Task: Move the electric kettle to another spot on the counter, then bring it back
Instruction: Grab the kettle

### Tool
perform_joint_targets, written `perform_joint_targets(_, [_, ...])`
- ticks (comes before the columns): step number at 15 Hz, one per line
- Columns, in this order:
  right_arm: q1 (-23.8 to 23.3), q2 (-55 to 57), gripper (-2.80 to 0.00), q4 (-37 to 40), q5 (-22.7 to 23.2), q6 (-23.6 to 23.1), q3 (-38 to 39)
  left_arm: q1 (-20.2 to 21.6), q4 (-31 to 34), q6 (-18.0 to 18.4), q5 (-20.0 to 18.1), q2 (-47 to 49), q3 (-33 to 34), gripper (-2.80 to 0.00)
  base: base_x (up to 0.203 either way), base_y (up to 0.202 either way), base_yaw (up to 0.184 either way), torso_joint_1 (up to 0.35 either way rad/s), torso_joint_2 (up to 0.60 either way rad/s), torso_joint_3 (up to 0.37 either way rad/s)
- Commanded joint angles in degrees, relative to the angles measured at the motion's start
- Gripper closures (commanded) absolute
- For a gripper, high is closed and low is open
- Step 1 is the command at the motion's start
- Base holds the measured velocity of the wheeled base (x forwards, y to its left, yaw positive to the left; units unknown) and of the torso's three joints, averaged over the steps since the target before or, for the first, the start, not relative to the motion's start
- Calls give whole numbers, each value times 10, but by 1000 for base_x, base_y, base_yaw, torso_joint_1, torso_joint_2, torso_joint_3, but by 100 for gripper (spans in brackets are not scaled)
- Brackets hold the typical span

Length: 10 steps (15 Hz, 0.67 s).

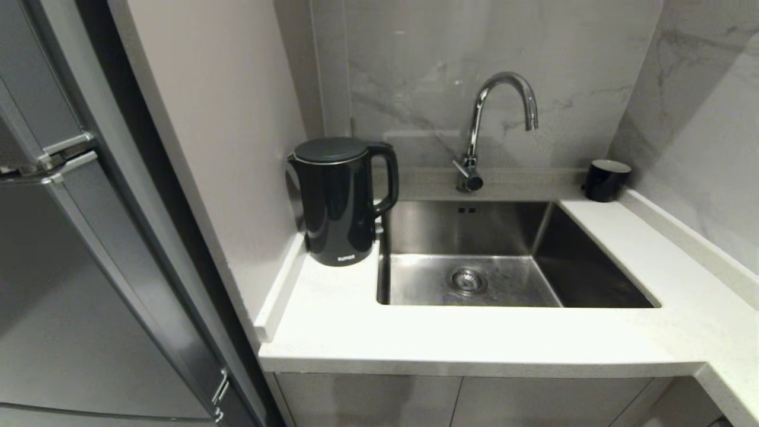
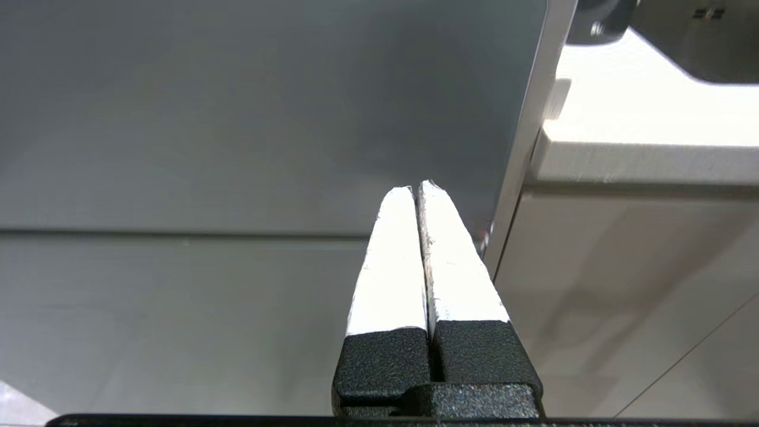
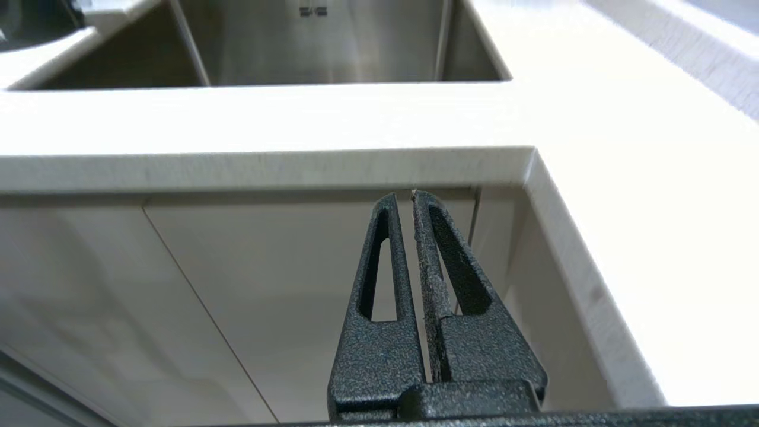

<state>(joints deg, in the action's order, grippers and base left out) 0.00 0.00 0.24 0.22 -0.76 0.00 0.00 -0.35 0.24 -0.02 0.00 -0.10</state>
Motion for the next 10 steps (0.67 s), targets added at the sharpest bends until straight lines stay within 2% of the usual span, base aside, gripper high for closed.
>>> perform_joint_targets(1, [0,-1,0,0,0,0,0,0,0,0,0,0,0,0,0,0,0,183,-554,-388])
perform_joint_targets(6, [0,0,0,0,0,0,0,0,0,0,0,0,0,0,0,0,0,206,-602,-393])
perform_joint_targets(10, [0,-1,0,0,0,0,0,0,0,0,0,0,0,0,0,0,0,177,-433,-270])
